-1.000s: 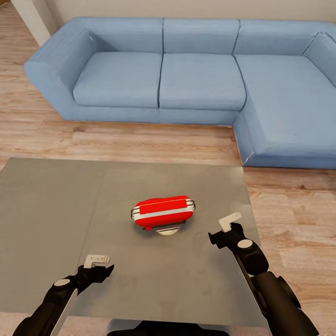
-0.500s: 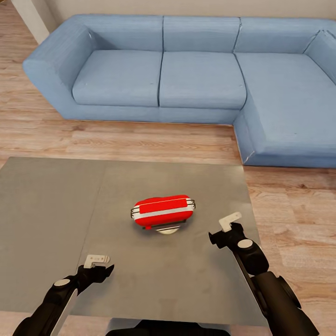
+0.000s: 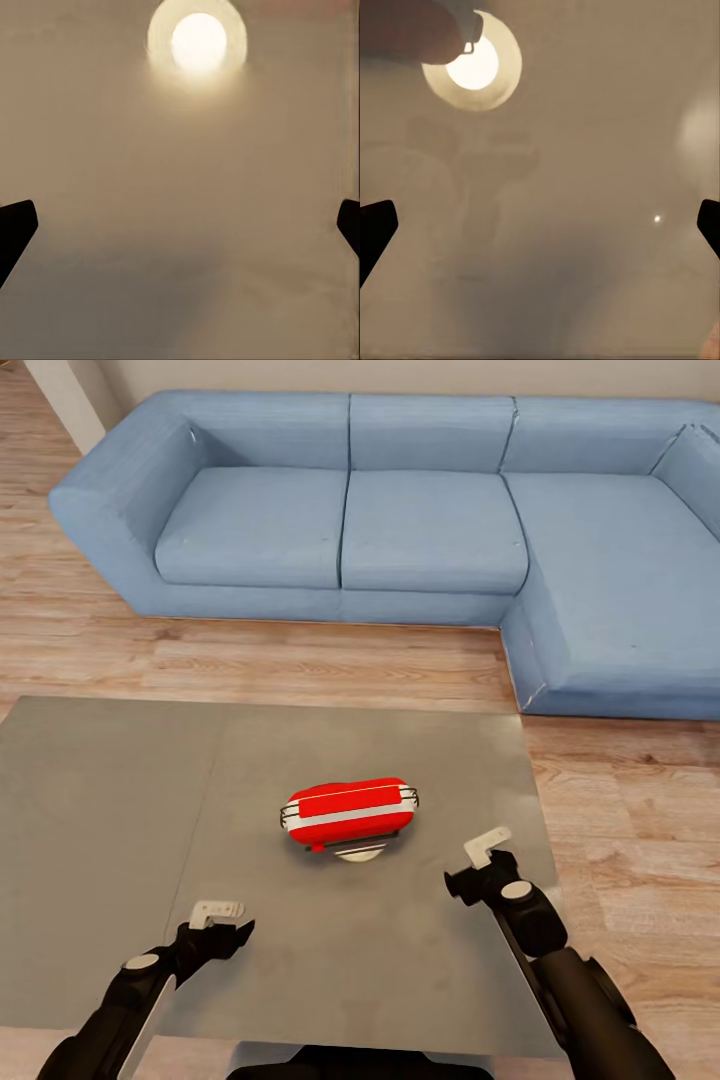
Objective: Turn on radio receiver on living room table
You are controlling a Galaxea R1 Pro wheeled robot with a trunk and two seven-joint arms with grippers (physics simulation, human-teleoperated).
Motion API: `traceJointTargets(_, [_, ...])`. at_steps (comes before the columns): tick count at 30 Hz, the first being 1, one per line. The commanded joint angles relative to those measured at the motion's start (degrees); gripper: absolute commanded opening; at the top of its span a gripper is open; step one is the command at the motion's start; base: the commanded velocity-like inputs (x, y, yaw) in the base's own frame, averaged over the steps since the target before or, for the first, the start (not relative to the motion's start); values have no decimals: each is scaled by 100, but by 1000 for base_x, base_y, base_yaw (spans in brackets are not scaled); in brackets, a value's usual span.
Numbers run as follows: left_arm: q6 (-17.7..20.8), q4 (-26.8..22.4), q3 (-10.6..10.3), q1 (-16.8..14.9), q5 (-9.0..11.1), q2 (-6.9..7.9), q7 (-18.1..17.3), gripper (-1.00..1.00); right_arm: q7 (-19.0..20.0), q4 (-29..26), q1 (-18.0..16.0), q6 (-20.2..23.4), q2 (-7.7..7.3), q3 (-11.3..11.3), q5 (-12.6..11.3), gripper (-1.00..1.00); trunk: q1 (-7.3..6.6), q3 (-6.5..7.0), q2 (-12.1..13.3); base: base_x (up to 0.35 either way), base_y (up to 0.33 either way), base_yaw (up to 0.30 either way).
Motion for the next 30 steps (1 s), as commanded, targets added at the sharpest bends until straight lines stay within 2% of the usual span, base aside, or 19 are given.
traceJointTargets(1, [-1,-20,0,0,18,-33,-3,100,0,33,2,8,-2,3,18,100,0,0,0,0,0,0])
traceJointTargets(14, [4,-143,-10,0,97,-453,-24,100,-8,451,9,119,-73,14,128,100,0,0,0,0,0,0])
traceJointTargets(17, [4,-139,-9,0,100,-542,-24,100,-4,361,9,215,-75,6,128,100,0,0,0,0,0,0])
traceJointTargets(30, [5,-98,-1,0,110,-543,-25,100,-37,15,9,536,-55,40,145,100,0,0,0,0,0,0])
